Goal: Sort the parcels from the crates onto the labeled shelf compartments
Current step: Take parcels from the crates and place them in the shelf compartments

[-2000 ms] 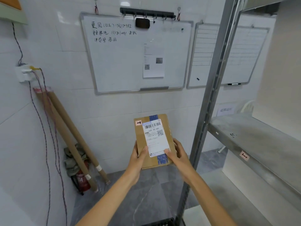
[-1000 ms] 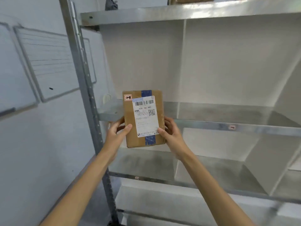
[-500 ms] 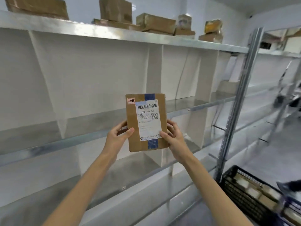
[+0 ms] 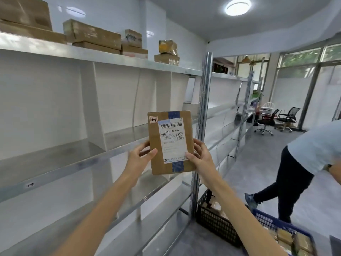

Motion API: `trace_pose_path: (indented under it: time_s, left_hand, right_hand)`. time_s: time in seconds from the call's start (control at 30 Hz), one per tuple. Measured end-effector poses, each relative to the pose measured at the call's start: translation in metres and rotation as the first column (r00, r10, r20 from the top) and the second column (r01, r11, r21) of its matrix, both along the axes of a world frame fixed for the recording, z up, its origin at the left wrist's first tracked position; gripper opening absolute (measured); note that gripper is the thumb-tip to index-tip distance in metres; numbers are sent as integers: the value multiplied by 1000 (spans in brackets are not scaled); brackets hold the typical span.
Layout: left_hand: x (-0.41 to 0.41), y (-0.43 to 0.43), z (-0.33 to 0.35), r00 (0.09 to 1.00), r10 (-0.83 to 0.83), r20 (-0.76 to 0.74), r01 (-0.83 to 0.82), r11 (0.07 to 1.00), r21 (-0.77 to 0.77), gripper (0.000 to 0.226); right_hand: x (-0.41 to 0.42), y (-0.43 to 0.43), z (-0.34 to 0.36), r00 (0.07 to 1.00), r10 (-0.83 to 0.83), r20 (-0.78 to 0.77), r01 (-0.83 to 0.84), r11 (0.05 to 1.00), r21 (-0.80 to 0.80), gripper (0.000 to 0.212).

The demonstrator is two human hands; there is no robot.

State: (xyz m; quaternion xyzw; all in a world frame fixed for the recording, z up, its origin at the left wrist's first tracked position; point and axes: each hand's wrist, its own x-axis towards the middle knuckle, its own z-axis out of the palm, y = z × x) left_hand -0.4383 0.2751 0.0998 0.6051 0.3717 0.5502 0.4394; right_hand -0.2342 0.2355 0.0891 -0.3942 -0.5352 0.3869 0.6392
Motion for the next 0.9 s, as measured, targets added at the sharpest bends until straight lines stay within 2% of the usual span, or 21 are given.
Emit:
trace_pose_path:
  time_s: [0.3,0.43,0.57,0.9]
  left_hand:
    - [109,39,0,999,-8,-45,9,1000,12,45]
    - [146,58,-4,999,4,-53,-2,999,38,35]
    - [167,82,-14,997,27,-69,-26,1000,7,26]
    - [201,169,-19,998,-5,-66,4,1000,-9,27]
  right_hand:
    - [104,30,-12,996,-53,-66,54,999,8,45]
    - [136,48,-21,993,-60,-103,58,998,-25,45]
    - [156,68,-26,990,-73,-120,69,997,-34,44]
    - [193,141,-31,986,-104,-133,100,994,-39,42]
